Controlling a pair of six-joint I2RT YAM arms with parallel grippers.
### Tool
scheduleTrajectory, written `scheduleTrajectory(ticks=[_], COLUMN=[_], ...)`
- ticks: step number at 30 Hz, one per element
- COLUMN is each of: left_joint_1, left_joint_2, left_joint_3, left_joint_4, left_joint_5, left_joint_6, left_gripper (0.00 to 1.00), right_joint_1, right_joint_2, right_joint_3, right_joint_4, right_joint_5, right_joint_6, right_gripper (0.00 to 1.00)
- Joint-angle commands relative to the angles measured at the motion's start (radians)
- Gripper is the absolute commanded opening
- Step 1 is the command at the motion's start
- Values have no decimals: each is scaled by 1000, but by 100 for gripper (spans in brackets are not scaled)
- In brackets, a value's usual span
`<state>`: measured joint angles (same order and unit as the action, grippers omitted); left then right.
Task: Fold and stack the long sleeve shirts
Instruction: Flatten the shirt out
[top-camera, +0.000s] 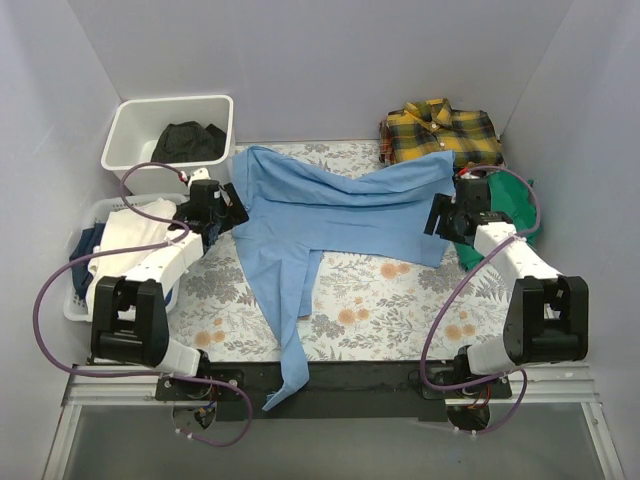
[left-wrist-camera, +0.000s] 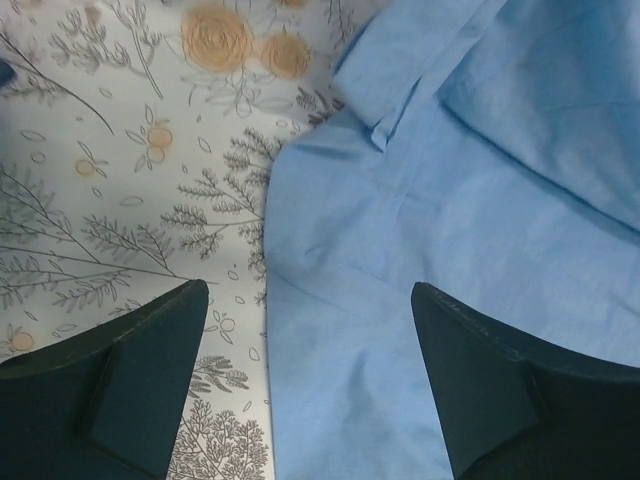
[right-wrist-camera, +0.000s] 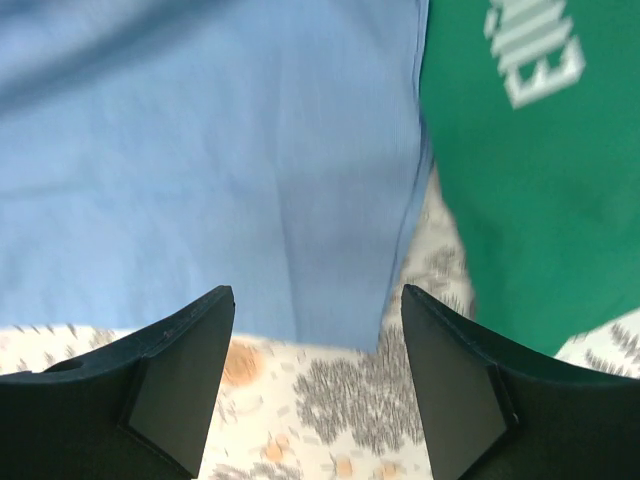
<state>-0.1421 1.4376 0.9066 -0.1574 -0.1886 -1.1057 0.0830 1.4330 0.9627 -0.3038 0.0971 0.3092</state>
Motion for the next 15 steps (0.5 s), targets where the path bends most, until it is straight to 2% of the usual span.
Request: scheduleTrajectory(ticks=[1, 8, 15], left_joint_1=[1, 1, 1], left_joint_2=[33, 182, 325], left_joint_3=[-3, 69, 152], left_joint_4=[-25, -19, -28], left_joint_5=[52, 68, 45], left_joint_6=[-49, -83, -94], left_gripper=[82, 79, 71], right_joint_1=[18, 18, 18], right_joint_2=[-39, 50, 135], right_joint_3=[-50, -36, 40], right_joint_4=[-53, -81, -124], right_joint_5=[-51, -45, 9], right_joint_6=[27, 47, 77], right_gripper=[75, 75, 75])
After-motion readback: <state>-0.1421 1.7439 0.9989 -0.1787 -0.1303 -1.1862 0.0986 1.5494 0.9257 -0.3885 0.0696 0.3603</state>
